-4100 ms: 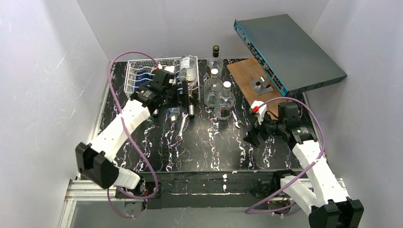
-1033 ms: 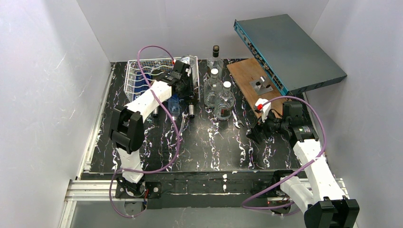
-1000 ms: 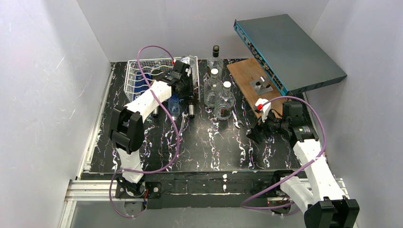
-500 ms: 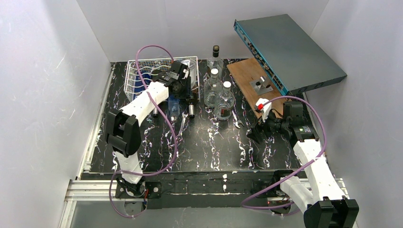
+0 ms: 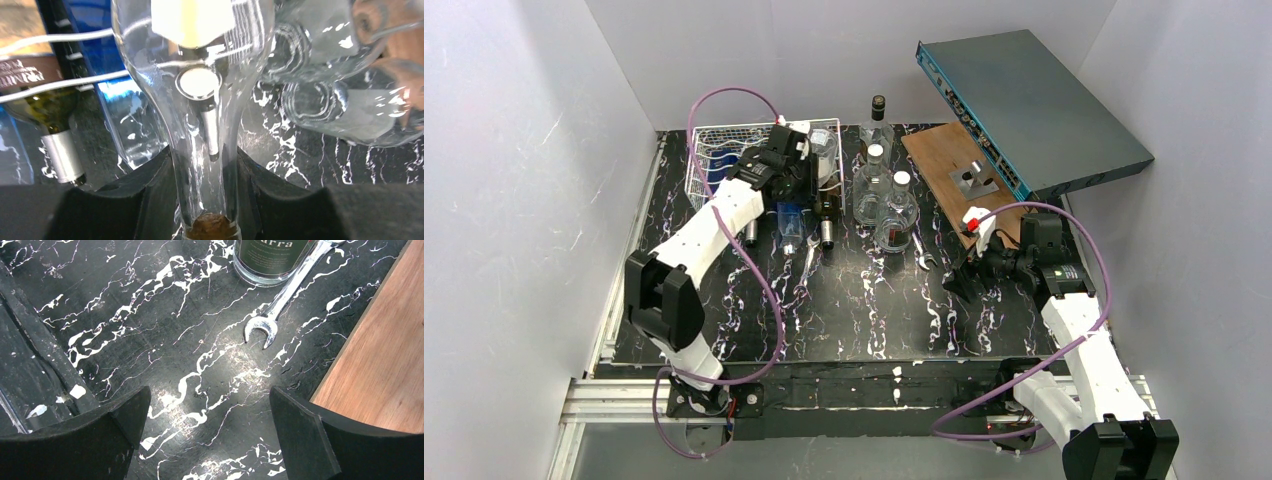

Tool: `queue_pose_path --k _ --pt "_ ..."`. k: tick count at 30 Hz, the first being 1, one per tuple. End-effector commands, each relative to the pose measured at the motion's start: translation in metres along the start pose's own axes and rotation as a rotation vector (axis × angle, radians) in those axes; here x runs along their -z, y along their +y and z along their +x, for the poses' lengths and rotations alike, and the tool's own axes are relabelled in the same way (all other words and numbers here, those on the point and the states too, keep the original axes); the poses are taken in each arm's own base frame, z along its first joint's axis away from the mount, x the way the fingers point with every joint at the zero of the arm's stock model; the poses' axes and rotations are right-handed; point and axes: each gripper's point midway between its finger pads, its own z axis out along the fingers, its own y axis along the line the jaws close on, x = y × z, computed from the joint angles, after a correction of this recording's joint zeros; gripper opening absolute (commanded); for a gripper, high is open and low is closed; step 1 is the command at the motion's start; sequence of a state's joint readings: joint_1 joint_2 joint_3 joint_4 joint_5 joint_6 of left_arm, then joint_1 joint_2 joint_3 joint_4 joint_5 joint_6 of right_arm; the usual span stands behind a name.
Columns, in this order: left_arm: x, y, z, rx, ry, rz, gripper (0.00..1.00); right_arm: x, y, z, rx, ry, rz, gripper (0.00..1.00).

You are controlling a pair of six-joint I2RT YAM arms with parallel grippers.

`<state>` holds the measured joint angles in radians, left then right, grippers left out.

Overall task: Take the wine bottle off the wine rack
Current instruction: Pick up the wine bottle from the wine rack.

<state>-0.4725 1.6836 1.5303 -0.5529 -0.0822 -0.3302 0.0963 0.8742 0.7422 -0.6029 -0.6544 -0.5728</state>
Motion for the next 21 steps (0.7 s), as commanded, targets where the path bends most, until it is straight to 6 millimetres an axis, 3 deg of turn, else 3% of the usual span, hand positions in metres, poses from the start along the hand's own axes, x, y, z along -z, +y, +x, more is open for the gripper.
queue_pose_path --k 1,7,21 --pt "0.064 -0.013 -0.079 -0.006 -0.331 0.072 0.0 0.002 0.0 -0.006 0.017 -0.026 -0.002 0.98" --pt "0.06 -0.011 -0.073 -0.015 -0.313 0.063 0.0 0.003 0.0 -0.006 0.014 -0.028 -0.001 0.98" --pt "0.028 0.004 -0.045 -0.045 -0.189 -0.018 0.0 0.003 -0.001 -0.006 0.014 -0.031 0.002 0.99"
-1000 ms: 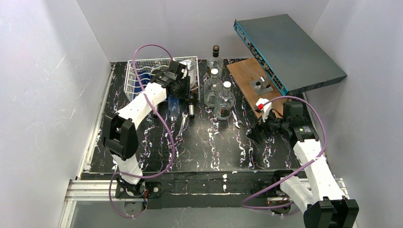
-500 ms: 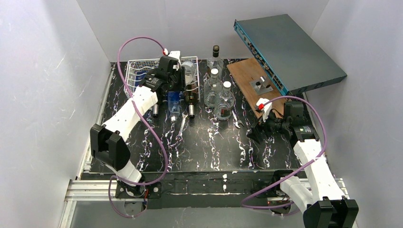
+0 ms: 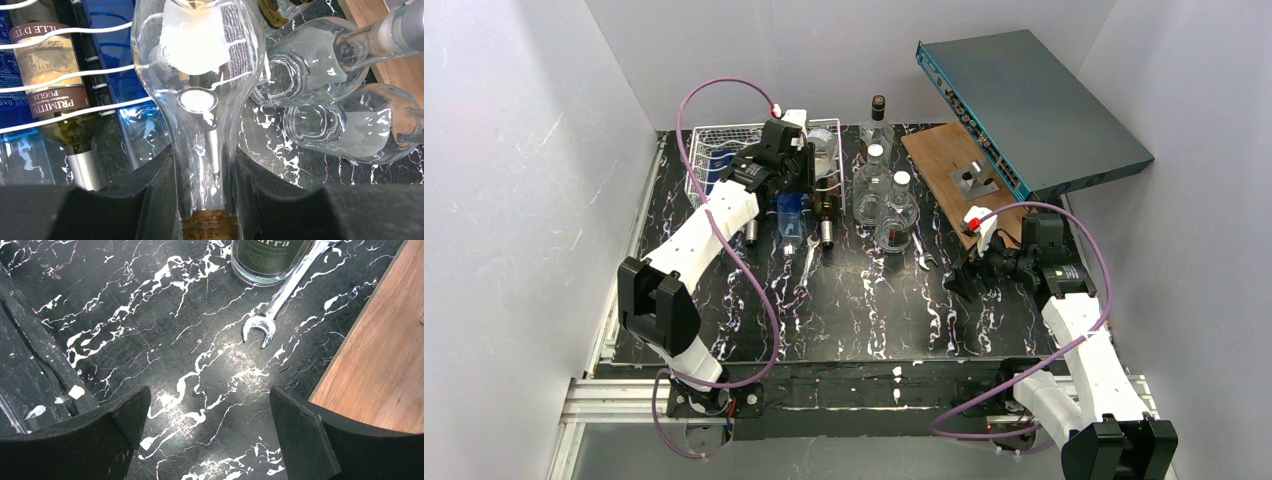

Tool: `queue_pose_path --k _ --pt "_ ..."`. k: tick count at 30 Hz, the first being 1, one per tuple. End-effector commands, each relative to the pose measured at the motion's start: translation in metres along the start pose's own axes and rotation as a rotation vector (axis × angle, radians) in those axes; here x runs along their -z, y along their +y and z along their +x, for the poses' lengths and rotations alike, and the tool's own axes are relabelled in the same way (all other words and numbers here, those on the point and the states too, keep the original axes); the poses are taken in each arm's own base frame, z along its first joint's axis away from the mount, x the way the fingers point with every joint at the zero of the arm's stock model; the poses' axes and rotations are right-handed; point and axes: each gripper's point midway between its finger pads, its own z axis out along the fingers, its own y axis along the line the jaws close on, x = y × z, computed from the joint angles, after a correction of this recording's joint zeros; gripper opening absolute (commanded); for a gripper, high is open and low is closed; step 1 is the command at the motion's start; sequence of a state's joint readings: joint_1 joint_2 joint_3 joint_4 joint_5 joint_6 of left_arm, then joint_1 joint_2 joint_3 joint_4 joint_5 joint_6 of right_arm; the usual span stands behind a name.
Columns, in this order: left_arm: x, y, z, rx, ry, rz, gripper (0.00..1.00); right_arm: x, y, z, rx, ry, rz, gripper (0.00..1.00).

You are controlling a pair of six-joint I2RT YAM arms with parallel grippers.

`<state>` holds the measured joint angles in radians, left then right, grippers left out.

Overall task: Take the wine bottle off the wine rack
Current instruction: Pick up the wine bottle from the wine rack.

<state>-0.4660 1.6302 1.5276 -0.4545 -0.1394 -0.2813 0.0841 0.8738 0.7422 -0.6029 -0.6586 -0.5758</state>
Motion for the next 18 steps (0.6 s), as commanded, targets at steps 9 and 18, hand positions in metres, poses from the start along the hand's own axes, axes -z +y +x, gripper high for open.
queue_pose_path --k 9,18 --pt "0.003 -0.006 0.009 0.013 0.026 0.038 0.08 0.002 0.002 -0.006 0.017 -0.029 -0.007 0.98" --pt "-0.004 -0.01 0.036 0.114 0.095 0.07 0.12 0.002 0.002 -0.006 0.018 -0.03 -0.009 0.99"
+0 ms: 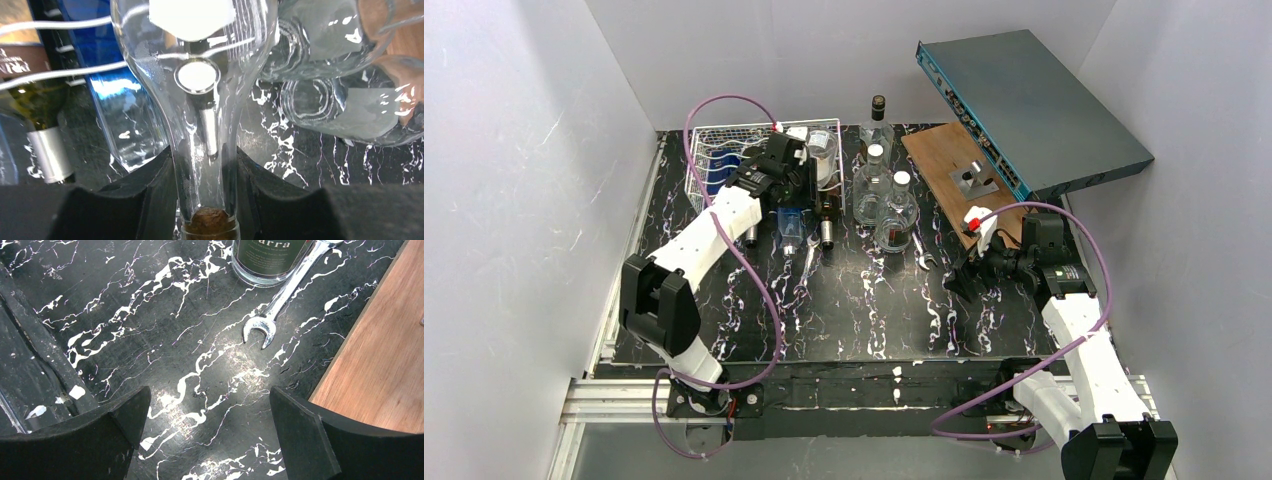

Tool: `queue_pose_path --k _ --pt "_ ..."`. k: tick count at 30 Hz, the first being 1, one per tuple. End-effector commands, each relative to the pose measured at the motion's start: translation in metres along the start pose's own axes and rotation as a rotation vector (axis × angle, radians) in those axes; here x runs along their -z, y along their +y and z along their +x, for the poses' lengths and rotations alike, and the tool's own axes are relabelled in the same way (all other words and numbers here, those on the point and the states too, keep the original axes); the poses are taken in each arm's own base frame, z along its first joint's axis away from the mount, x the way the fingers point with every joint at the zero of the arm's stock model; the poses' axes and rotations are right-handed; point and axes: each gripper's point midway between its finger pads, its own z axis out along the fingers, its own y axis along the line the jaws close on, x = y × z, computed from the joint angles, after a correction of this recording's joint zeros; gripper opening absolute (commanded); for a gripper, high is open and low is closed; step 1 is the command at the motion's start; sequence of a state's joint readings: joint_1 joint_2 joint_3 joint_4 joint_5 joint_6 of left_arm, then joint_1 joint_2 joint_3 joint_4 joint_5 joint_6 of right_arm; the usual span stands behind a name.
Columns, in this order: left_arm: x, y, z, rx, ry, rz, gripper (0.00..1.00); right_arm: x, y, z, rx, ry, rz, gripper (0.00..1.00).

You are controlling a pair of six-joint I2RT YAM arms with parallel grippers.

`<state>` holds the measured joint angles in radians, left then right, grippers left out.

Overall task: Take the wine bottle off the wine rack
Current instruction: Pick up the wine bottle from the wine rack.

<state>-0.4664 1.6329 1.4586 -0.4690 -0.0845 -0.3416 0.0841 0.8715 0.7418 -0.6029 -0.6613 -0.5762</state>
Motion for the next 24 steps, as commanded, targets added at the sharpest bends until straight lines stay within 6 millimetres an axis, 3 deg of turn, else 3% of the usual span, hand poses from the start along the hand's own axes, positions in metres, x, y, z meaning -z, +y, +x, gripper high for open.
queue_pose_path --k 1,12,24 --pt "0.003 -0.007 0.003 0.076 0.001 0.05 0.13 0.002 0.002 -0.006 0.016 -0.027 -0.008 0.98" --pt "-0.009 -0.011 0.016 0.234 0.096 0.101 0.17 0.002 0.002 -0.006 0.018 -0.029 -0.009 0.99" --pt "-0.029 0.0 0.032 0.328 0.179 0.1 0.18 0.002 0.003 -0.006 0.02 -0.031 -0.012 0.98"
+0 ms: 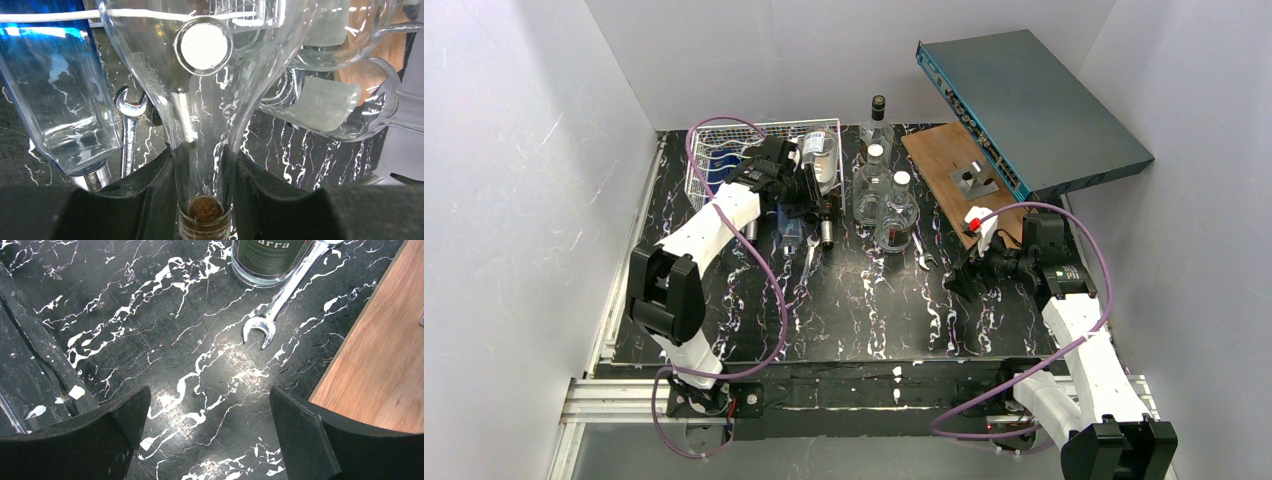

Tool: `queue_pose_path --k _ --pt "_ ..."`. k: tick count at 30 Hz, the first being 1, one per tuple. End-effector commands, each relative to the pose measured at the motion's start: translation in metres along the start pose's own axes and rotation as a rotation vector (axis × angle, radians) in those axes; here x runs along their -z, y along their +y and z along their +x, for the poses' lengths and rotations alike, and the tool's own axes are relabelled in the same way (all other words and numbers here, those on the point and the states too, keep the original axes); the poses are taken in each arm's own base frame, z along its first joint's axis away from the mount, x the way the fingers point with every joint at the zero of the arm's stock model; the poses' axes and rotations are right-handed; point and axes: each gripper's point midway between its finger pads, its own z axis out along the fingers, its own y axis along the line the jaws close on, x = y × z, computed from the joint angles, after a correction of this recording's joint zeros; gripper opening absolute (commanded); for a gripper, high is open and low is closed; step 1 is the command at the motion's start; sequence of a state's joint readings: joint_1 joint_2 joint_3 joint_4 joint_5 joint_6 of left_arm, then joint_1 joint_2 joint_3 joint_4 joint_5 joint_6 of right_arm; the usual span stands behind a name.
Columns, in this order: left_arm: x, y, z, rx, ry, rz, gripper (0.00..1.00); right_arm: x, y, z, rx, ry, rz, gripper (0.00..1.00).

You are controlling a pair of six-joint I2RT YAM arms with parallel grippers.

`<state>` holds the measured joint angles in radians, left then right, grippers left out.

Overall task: Take the wine bottle off the wine rack
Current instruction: Pick up the wine bottle from the wine rack.

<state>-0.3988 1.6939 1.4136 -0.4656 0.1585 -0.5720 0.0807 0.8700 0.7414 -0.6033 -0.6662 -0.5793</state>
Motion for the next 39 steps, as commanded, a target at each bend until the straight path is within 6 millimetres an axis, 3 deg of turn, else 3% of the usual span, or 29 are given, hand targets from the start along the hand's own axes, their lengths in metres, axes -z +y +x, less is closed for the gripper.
queue_pose_path --k 1,8,21,39 --pt "-0.008 0.014 -0.007 0.05 -0.007 -0.031 0.18 0.002 0.003 -0.006 0.018 -0.028 -0.011 0.98" --pt "-0.019 0.021 -0.006 0.05 -0.009 -0.046 0.2 0.002 0.003 -0.006 0.019 -0.028 -0.009 0.98" --pt "-0.041 0.044 0.013 0.072 0.035 -0.115 0.42 0.002 0.003 -0.005 0.02 -0.029 -0.009 0.98" --pt "-0.049 0.036 0.004 0.006 0.008 -0.058 0.46 0.002 0.003 -0.005 0.018 -0.028 -0.009 0.98"
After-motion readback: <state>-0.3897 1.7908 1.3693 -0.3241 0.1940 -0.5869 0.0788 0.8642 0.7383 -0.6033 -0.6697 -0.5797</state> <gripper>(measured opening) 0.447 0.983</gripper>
